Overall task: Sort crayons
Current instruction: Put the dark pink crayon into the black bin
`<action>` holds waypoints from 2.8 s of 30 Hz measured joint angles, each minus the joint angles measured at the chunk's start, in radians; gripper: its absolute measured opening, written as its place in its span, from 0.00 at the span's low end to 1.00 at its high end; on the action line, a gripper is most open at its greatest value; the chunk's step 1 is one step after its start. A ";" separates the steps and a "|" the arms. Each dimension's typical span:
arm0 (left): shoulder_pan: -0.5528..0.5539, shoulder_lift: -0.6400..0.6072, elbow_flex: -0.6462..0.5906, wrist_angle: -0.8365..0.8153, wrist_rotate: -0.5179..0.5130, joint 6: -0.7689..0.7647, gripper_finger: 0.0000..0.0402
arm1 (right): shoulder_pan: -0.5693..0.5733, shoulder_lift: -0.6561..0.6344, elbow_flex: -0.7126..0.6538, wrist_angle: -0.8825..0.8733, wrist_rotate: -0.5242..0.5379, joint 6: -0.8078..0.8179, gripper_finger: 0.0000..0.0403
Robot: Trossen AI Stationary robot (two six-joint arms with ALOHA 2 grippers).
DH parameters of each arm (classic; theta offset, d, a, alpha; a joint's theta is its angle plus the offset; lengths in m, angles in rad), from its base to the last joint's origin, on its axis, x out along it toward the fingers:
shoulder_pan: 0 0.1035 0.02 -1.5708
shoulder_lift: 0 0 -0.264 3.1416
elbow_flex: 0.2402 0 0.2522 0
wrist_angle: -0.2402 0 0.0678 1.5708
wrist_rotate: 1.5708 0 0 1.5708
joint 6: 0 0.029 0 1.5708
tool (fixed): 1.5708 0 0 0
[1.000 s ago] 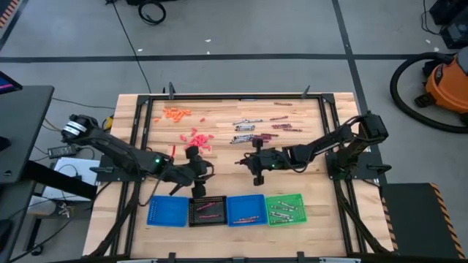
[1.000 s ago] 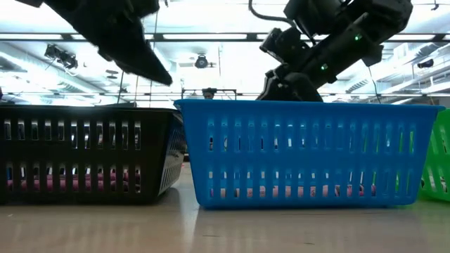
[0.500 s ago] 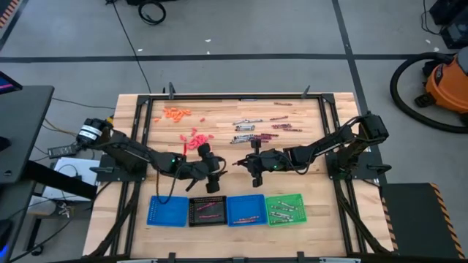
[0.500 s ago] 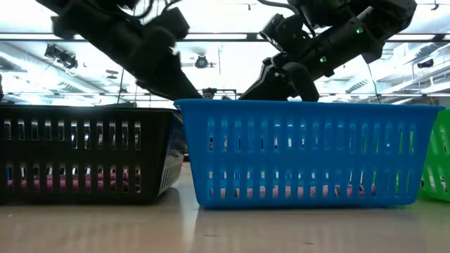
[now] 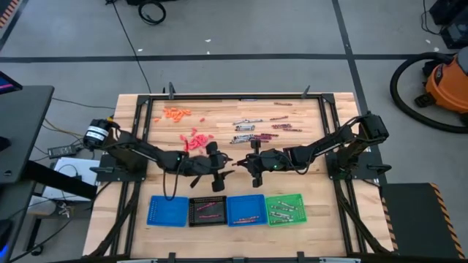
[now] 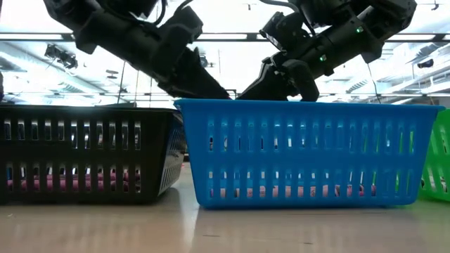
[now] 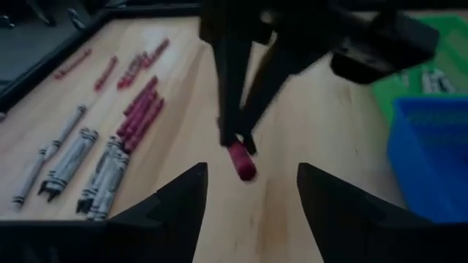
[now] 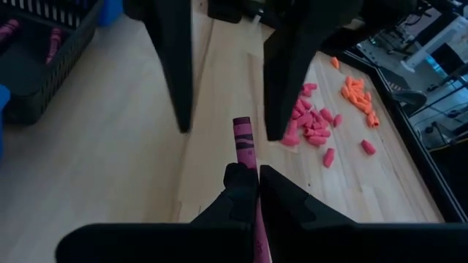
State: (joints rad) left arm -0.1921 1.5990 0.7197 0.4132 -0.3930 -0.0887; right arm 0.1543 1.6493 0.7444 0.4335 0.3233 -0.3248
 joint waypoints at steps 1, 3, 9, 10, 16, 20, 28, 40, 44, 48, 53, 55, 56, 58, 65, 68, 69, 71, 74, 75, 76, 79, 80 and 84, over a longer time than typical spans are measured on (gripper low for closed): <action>0.001 0.001 0.000 0.000 -0.005 0.000 0.54 | 0.000 0.000 0.000 0.000 0.000 0.000 0.06; 0.007 0.004 0.000 0.027 -0.006 0.003 0.52 | 0.000 0.000 0.000 0.000 0.000 0.000 0.06; 0.010 0.022 0.000 0.063 -0.005 0.032 0.45 | 0.000 0.000 0.000 0.000 0.000 0.007 0.06; 0.010 0.022 0.000 0.063 -0.005 0.032 0.44 | 0.000 0.000 0.000 0.000 0.000 0.008 0.06; 0.015 0.022 0.000 0.063 -0.002 0.032 0.37 | 0.000 0.000 0.000 0.000 0.000 0.009 0.06; 0.023 0.022 0.000 0.063 0.020 0.031 0.30 | 0.000 0.000 0.000 0.005 0.005 0.016 0.06; 0.039 0.022 0.000 0.063 0.042 0.026 0.15 | 0.000 0.000 0.001 0.019 0.015 0.019 0.06; 0.038 0.012 0.000 0.025 0.041 0.021 0.09 | 0.012 -0.029 0.016 0.009 0.088 0.092 0.06; 0.025 -0.037 0.000 -0.030 0.041 0.011 0.09 | 0.026 -0.096 0.041 -0.070 0.155 0.093 0.06; 0.002 -0.114 0.000 -0.144 0.040 -0.014 0.09 | 0.032 -0.166 0.042 -0.163 0.222 0.116 0.06; -0.072 -0.233 0.000 -0.339 0.060 -0.098 0.09 | 0.032 -0.220 0.041 -0.298 0.264 0.227 0.06; -0.111 -0.280 0.000 -0.390 0.090 -0.148 0.09 | 0.032 -0.225 0.041 -0.324 0.271 0.276 0.06; -0.132 -0.302 0.000 -0.413 0.103 -0.177 0.09 | 0.032 -0.220 0.040 -0.334 0.284 0.298 0.06; -0.179 -0.338 0.000 -0.446 0.104 -0.237 0.09 | 0.032 -0.210 0.029 -0.337 0.318 0.331 0.06; -0.390 -0.357 0.000 -0.563 -0.008 -0.464 0.09 | 0.033 -0.182 0.008 -0.329 0.367 0.422 0.06; -0.502 -0.348 0.000 -0.587 -0.149 -0.549 0.09 | 0.039 -0.180 0.009 -0.303 0.367 0.427 0.06; -0.537 -0.348 0.000 -0.583 -0.204 -0.573 0.09 | 0.040 -0.180 0.009 -0.294 0.366 0.427 0.06; -0.585 -0.343 0.000 -0.580 -0.296 -0.602 0.09 | 0.040 -0.180 0.009 -0.276 0.366 0.418 0.06; -0.622 -0.301 0.000 -0.582 -0.379 -0.636 0.09 | 0.039 -0.180 0.009 -0.253 0.366 0.399 0.06; -0.627 -0.281 0.000 -0.570 -0.389 -0.642 0.09 | 0.039 -0.180 0.009 -0.247 0.366 0.398 0.06; -0.630 -0.256 0.000 -0.549 -0.392 -0.644 0.09 | 0.039 -0.180 0.009 -0.246 0.364 0.396 0.06; -0.631 -0.179 0.000 -0.505 -0.390 -0.644 0.09 | 0.040 -0.180 0.009 -0.246 0.360 0.396 0.06; -0.629 -0.159 0.000 -0.487 -0.390 -0.644 0.09 | 0.040 -0.180 0.009 -0.247 0.357 0.396 0.06; -0.602 -0.099 0.000 -0.454 -0.375 -0.645 0.09 | 0.040 -0.180 0.009 -0.246 0.340 0.396 0.06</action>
State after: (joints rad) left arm -0.7943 1.5003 0.7197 -0.0404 -0.7679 -0.7332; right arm 0.1944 1.4696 0.7536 0.1871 0.6636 0.0708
